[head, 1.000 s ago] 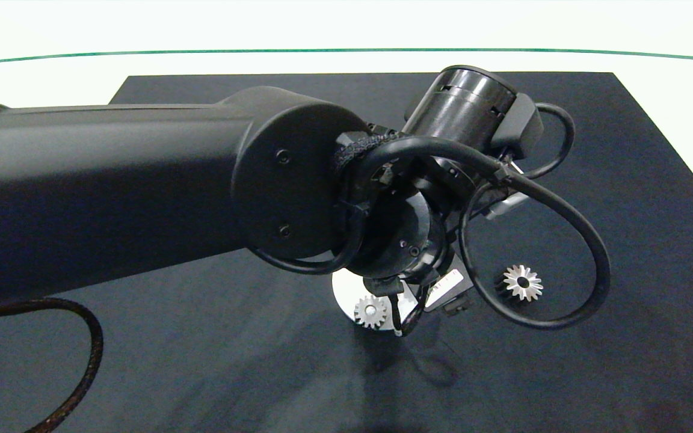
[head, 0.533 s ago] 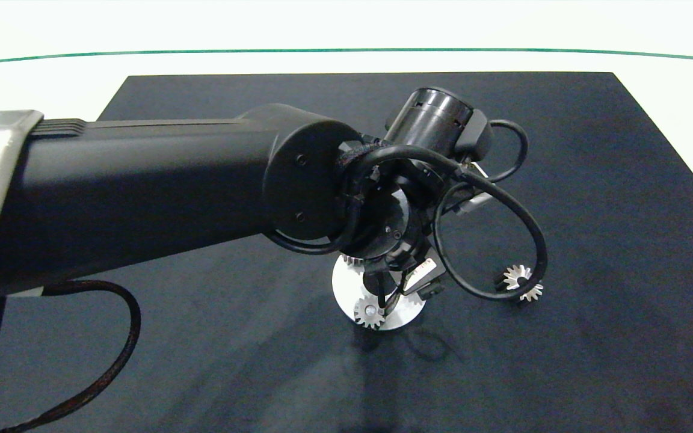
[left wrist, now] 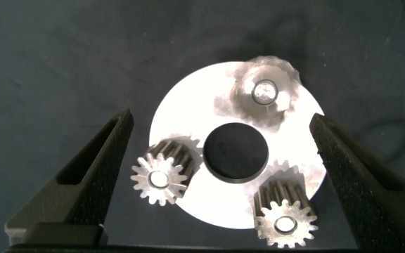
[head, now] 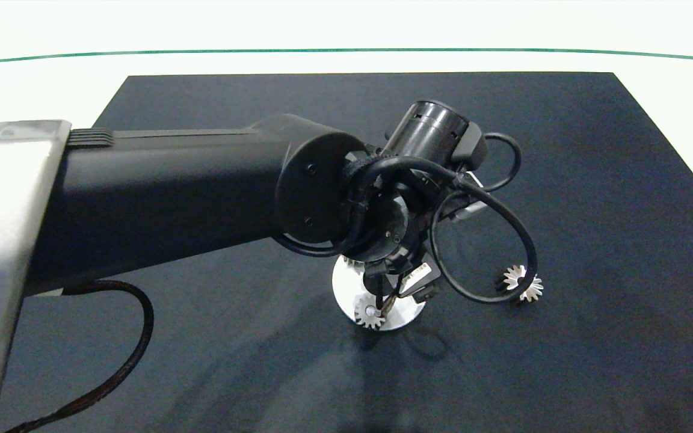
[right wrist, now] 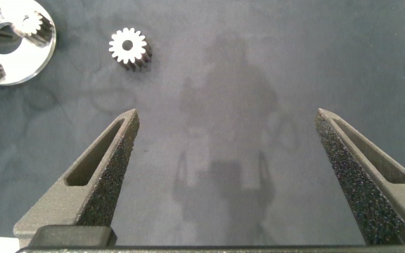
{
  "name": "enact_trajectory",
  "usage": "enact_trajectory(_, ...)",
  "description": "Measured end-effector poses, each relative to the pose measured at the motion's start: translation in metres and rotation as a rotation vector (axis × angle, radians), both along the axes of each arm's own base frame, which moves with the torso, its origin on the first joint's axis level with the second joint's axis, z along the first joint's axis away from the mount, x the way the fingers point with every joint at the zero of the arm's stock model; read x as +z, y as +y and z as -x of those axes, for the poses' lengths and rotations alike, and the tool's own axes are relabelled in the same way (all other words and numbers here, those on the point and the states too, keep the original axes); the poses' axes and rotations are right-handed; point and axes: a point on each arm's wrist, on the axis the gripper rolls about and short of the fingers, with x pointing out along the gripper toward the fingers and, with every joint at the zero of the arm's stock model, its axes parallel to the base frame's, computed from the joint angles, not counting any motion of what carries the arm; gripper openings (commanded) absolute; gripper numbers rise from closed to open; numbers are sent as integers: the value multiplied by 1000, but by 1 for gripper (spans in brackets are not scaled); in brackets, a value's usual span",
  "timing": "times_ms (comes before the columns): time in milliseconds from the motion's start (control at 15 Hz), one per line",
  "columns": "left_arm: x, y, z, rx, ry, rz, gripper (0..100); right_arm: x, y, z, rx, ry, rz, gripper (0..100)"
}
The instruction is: Remove an incorrectly installed larger gear and replace it with the correct smaller gear
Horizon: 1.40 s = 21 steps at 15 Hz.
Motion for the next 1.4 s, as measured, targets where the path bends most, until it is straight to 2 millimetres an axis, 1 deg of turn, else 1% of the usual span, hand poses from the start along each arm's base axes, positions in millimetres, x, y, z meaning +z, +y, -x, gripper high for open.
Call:
enact_trajectory(333,-12,1,1,0,57,-77,100,0,0,0,4,-1,-1,100)
enact_trajectory(533,-13,3,6,-1,82,-101,100,0,0,0,4,1,-1,100)
enact_trajectory(733,1,10,21,-10,87,-91,100,-2,0,0,-1,8,-19,100)
enact_trajectory(933,25,26,36,1,85,-58,100,-2,0,1,-7,0,-21,100)
enact_trajectory(1067,46,45,45,33,73,-5,100,-2,-1,5,-21,-15,-20,100)
enact_trajectory(1133,56,58,48,60,70,22,100,-2,-2,8,-38,-28,-18,100)
enact_trajectory(1267,79,91,55,129,66,70,100,-2,-3,12,-76,-47,-10,100)
enact_trajectory(1400,103,133,60,220,33,132,100,-1,-4,16,-139,-67,3,100)
